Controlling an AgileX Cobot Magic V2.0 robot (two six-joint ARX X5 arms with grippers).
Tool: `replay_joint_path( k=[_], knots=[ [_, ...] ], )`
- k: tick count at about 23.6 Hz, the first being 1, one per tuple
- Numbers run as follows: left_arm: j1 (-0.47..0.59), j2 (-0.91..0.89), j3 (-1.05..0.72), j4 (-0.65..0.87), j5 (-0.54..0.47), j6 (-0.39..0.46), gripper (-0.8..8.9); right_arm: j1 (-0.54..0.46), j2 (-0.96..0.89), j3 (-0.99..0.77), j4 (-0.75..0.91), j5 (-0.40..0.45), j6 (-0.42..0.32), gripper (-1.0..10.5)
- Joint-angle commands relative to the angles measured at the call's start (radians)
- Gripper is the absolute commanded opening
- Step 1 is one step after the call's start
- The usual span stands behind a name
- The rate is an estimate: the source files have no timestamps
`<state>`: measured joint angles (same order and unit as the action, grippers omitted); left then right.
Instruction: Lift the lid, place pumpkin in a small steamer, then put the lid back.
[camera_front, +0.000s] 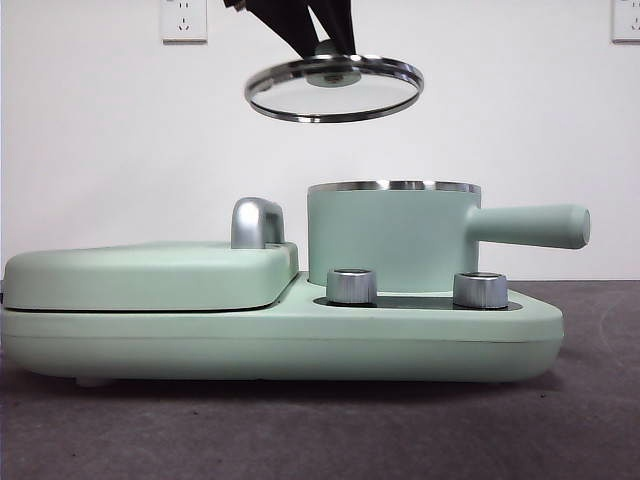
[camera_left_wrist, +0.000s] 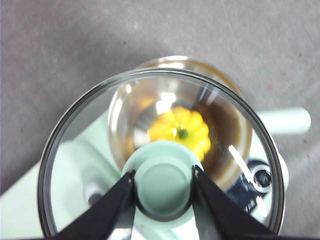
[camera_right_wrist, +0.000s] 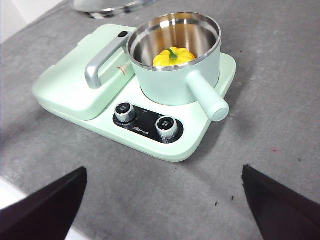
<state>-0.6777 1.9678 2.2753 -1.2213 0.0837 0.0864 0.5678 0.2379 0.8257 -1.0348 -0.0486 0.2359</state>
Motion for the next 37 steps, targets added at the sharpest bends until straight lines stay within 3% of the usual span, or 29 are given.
replay_joint_path(
  k=[1,12,37],
  knots=[
    [-0.025,0.006,0.021,0.045,0.006,0.030,0.09,0.006,0.001,0.006,0.009,0.004,0.021,4.8],
    [-0.060,0.090,0.021,0.150,0.006,0.069,0.09,0.006,0.001,0.006,0.009,0.003,0.027,4.8],
    [-0.056,0.171,0.019,0.154,0.032,0.086,0.09,0.006,0.001,0.006,0.010,0.005,0.038,4.8]
  ],
)
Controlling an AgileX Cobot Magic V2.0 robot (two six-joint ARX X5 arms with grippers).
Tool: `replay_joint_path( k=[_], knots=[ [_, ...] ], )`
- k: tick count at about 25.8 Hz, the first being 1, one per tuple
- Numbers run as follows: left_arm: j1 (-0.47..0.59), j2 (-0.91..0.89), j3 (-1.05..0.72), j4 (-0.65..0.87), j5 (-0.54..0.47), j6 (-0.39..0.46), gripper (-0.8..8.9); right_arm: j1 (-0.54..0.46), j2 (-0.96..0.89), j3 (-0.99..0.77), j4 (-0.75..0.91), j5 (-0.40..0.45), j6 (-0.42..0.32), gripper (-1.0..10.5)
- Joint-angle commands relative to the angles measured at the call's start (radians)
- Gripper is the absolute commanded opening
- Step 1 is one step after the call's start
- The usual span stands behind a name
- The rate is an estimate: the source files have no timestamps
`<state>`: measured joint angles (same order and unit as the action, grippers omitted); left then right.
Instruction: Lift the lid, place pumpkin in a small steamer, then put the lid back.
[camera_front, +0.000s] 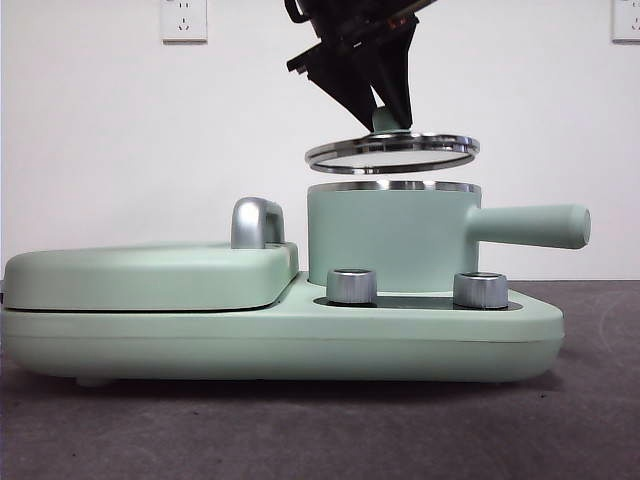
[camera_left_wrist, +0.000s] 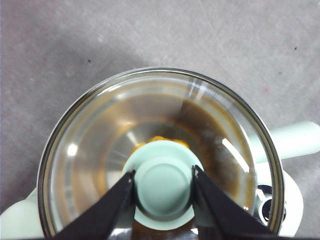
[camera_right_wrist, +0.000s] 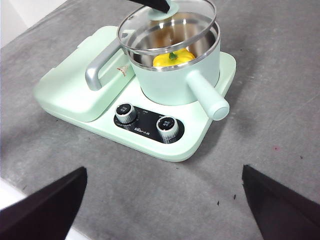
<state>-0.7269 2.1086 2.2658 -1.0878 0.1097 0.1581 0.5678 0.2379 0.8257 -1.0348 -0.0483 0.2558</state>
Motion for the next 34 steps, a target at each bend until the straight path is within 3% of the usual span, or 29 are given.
replay_joint_path(
  k=[1,23,30,34],
  knots=[
    [-0.006,0.038,0.029,0.020,0.007,0.014,0.09,0.006,0.001,0.006,0.010,0.004,0.018,4.8],
    [-0.006,0.088,0.029,0.007,0.006,0.085,0.10,0.006,0.001,0.006,0.018,0.005,0.025,4.8],
    [-0.005,0.088,0.029,-0.040,0.006,0.062,2.57,0.006,0.001,0.006,0.018,0.005,0.025,4.8],
    [0.002,0.079,0.031,-0.019,0.006,-0.005,4.65,0.006,0.001,0.006,0.018,0.004,0.025,4.8]
  ],
)
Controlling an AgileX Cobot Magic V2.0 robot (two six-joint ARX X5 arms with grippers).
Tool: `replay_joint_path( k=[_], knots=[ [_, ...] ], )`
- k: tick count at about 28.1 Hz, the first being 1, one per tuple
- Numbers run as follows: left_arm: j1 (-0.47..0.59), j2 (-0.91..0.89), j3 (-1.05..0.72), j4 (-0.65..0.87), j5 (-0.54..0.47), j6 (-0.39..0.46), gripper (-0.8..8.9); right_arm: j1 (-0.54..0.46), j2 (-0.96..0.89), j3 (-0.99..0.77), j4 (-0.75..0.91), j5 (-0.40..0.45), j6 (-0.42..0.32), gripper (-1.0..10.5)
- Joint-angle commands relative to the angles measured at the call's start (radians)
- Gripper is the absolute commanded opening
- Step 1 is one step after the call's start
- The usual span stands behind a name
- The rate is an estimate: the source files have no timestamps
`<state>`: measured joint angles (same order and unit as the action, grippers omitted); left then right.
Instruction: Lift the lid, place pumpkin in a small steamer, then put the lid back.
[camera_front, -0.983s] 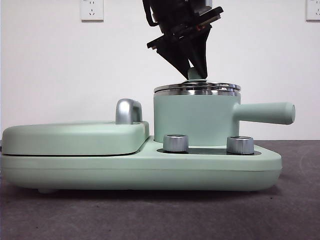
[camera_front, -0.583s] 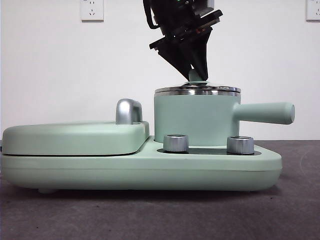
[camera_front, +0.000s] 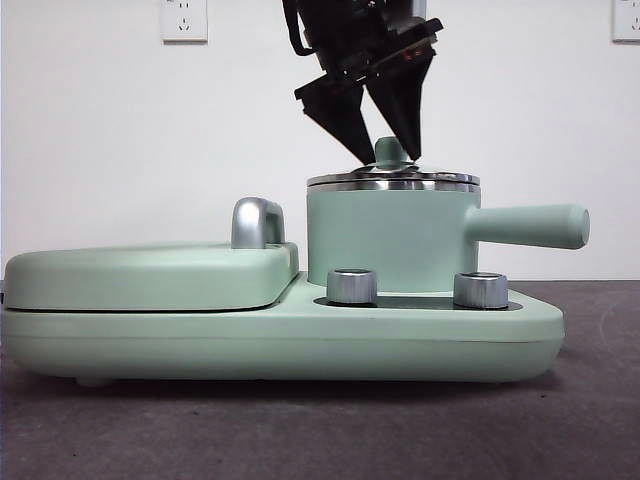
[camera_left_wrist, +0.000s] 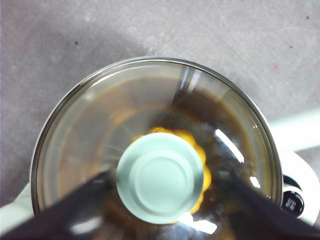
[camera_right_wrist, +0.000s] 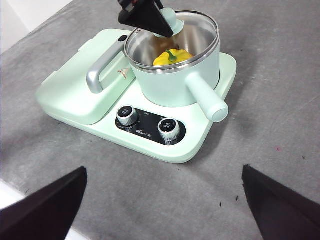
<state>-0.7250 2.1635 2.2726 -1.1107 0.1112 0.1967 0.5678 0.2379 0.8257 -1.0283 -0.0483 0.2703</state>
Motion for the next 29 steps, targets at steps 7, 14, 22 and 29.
replay_joint_path(
  k=[7,14,22,29],
  knots=[
    [0.036,-0.155,0.023,-0.158,0.005,-0.105,4.74,0.006,0.001,0.006,0.011,-0.003,0.009,4.8],
    [0.076,-0.524,-0.205,-0.231,0.005,-0.132,4.69,0.006,0.002,0.006,0.011,-0.005,0.007,4.8],
    [0.063,-0.970,-0.733,-0.159,0.005,-0.138,4.68,0.006,0.002,0.006,0.040,-0.138,-0.006,4.8],
    [0.068,-1.336,-1.113,0.002,0.005,-0.174,4.53,0.006,0.002,0.006,0.042,-0.191,-0.024,4.8]
  ],
)
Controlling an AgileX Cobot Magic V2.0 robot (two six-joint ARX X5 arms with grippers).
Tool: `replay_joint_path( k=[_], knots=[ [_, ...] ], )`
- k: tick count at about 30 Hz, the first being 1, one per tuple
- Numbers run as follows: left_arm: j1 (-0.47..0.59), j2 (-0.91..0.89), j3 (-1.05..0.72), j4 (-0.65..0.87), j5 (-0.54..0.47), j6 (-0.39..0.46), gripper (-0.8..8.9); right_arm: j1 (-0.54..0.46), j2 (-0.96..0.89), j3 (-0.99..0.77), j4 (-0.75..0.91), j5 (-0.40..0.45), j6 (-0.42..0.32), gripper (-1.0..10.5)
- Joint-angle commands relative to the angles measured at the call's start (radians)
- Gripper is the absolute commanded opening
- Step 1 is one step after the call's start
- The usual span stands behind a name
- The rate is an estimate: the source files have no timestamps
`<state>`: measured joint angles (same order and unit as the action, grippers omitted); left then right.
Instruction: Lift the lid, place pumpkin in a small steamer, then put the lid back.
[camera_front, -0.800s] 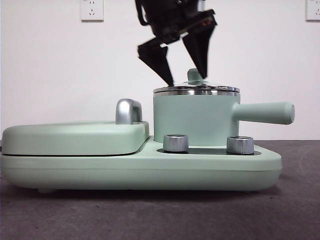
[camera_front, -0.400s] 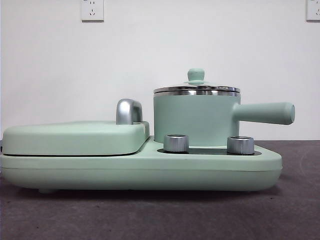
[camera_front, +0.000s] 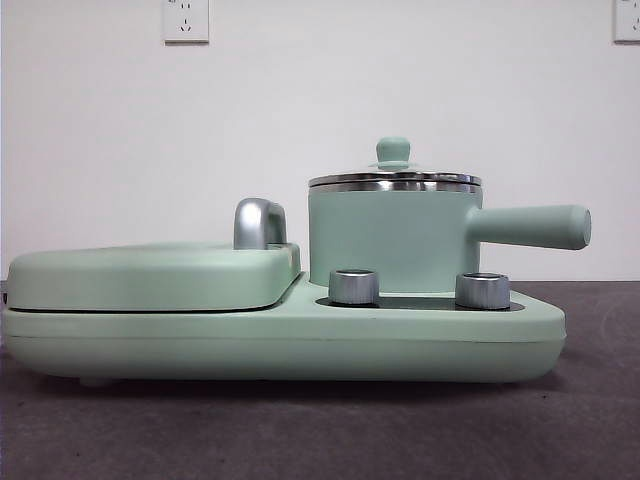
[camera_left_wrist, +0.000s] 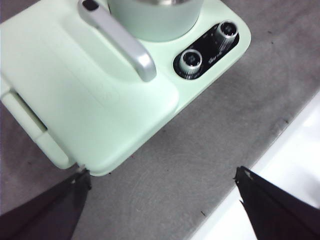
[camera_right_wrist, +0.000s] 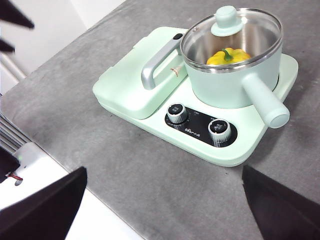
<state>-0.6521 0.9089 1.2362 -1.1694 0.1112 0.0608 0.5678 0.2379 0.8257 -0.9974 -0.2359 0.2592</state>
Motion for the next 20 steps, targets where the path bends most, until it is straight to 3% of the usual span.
replay_joint_path(
  k=[1,5,6,7,8,9,13,20],
  knots=[
    [-0.005,-0.129,-0.126,0.093,0.005,-0.080,4.38,0.006,0.002,0.006,0.014,-0.003,-0.013,4.8],
    [-0.005,-0.291,-0.275,0.196,-0.016,-0.224,3.06,0.006,0.002,0.006,0.025,-0.003,-0.013,4.8],
    [-0.005,-0.328,-0.307,0.225,-0.039,-0.248,1.94,0.006,0.002,0.006,0.023,-0.004,-0.013,4.2],
    [-0.005,-0.360,-0.333,0.250,-0.064,-0.264,0.14,0.006,0.002,0.006,0.021,-0.009,-0.014,1.4],
    [-0.005,-0.383,-0.354,0.273,-0.084,-0.276,0.22,0.006,0.002,0.006,0.021,-0.011,-0.021,-0.4],
    [-0.005,-0.404,-0.371,0.290,-0.108,-0.285,0.12,0.006,0.002,0.006,0.023,-0.004,-0.029,0.4],
    [-0.005,-0.425,-0.380,0.312,-0.135,-0.290,0.07,0.005,0.002,0.006,0.025,0.056,-0.031,0.1],
    [-0.005,-0.425,-0.380,0.331,-0.135,-0.289,0.07,0.006,0.002,0.006,0.028,0.053,-0.025,0.1]
  ],
)
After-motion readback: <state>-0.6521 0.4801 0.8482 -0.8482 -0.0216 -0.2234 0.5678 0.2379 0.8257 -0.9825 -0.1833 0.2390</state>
